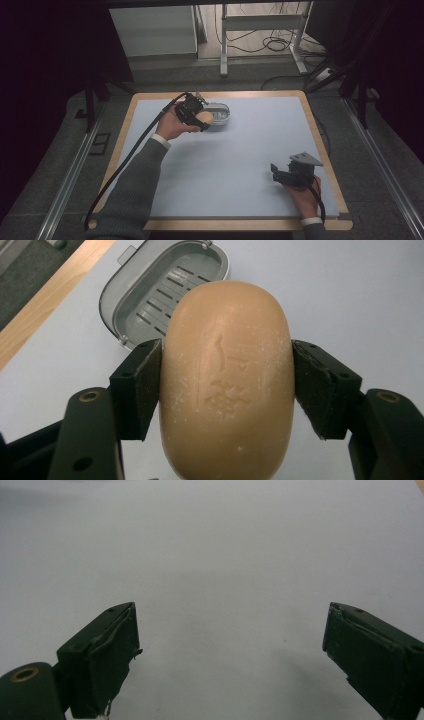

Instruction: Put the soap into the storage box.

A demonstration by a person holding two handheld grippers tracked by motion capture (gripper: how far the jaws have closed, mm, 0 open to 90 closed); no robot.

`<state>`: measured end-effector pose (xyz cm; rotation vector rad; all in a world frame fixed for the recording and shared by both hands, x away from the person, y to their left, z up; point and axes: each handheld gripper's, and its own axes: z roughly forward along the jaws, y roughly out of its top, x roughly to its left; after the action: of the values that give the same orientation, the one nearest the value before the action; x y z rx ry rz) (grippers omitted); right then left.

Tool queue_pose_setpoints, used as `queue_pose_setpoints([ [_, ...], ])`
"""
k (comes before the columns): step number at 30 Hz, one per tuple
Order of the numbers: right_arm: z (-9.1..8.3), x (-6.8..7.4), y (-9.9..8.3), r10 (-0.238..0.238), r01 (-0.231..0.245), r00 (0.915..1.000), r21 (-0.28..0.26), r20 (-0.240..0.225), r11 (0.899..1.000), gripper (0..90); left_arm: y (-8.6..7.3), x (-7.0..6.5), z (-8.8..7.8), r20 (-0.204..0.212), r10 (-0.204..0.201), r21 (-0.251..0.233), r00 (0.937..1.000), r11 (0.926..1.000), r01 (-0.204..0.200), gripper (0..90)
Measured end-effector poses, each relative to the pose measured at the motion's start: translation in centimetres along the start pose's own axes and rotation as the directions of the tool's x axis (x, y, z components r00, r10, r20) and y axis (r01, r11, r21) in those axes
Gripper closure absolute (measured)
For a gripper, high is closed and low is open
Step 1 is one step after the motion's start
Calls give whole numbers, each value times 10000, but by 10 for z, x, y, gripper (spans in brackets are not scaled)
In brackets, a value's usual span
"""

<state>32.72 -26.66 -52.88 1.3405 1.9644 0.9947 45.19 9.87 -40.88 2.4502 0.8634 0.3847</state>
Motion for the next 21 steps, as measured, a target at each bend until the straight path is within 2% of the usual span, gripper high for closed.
queue_pose_setpoints([
  [2,0,0,0,-4,4,10000,-1,1,10000,78,4,2,2,-38,140,102,9999,9999,-140,330],
  [3,0,0,0,3,-3,10000,-4,-1,10000,78,5,1,3,13,21,-24,10000,10000,-21,330],
  [11,0,0,0,14,-14,10000,-13,-14,10000,78,15,5,15,-16,209,220,9998,9995,-209,330],
  [13,0,0,0,19,-19,10000,-5,-43,10000,78,17,7,18,90,102,162,9999,9998,-103,330],
  [15,0,0,0,18,-18,10000,-8,-34,10000,78,20,10,22,16,288,333,9996,9990,-289,330],
  [20,0,0,0,25,-25,10000,-1,-51,10000,78,27,15,31,36,308,352,9995,9989,-309,330],
  [21,0,0,0,25,-25,10000,-3,-53,10000,78,28,16,33,98,214,319,9997,9993,-217,330],
])
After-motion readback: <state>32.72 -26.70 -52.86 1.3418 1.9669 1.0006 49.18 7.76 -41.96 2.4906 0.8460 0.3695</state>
